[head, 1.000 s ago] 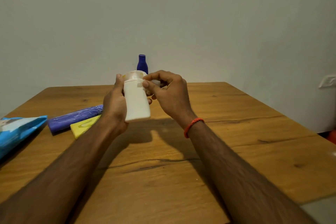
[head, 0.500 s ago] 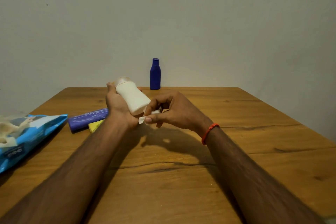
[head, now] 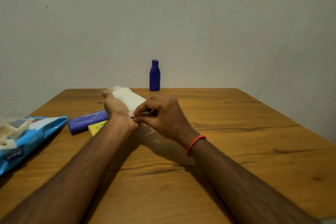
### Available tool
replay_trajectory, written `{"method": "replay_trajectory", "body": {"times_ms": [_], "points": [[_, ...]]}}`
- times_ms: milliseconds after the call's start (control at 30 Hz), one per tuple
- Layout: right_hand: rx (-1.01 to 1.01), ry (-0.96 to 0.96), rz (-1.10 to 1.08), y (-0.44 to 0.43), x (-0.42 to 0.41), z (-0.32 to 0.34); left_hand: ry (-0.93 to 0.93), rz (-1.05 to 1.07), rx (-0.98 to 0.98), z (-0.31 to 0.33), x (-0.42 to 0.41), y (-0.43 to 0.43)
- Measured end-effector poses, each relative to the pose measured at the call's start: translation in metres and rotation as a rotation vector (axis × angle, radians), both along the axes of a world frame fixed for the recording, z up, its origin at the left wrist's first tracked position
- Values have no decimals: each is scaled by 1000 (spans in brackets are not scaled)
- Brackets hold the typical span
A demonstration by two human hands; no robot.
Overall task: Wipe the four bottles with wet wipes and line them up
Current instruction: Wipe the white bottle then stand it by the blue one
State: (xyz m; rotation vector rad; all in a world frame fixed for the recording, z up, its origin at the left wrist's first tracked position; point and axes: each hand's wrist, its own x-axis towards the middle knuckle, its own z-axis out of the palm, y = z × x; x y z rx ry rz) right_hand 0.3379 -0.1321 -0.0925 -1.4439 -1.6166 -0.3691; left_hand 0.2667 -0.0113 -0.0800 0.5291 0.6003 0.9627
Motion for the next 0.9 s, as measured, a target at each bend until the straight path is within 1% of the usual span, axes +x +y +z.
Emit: {"method": "replay_trajectory", "body": {"times_ms": [167, 233, 300, 400, 500, 533, 567, 600, 667, 733, 833, 900], "points": [[100, 43, -177, -5, 17, 7, -134, -105, 45, -1, 1, -2], [125, 97, -209, -8, 23, 10, -163, -138, 81, -1, 0, -3], [144, 202, -207, -10, 26, 14, -191, -190, 113, 0, -2, -6], [196, 437, -123, -14, 26, 23, -183, -276, 137, 5, -3, -14], [205, 707, 100, -19, 24, 32, -199, -350, 132, 9, -4, -20], [168, 747, 153, -20, 24, 32, -163, -364, 163, 9, -3, -19], [115, 727, 158, -20, 23, 31, -110, -364, 204, 8, -3, -19], [52, 647, 115, -19, 22, 29, -62, -345, 231, 7, -1, -19], [-63, 405, -2, -16, 21, 23, 13, -296, 241, 3, 0, -16], [-120, 247, -77, -15, 22, 21, 12, -296, 222, 1, 0, -17], [-171, 182, -114, -17, 27, 21, -115, -438, 185, -1, -2, -22], [-131, 171, -149, -17, 29, 19, -113, -469, 224, -1, -3, -23]]}}
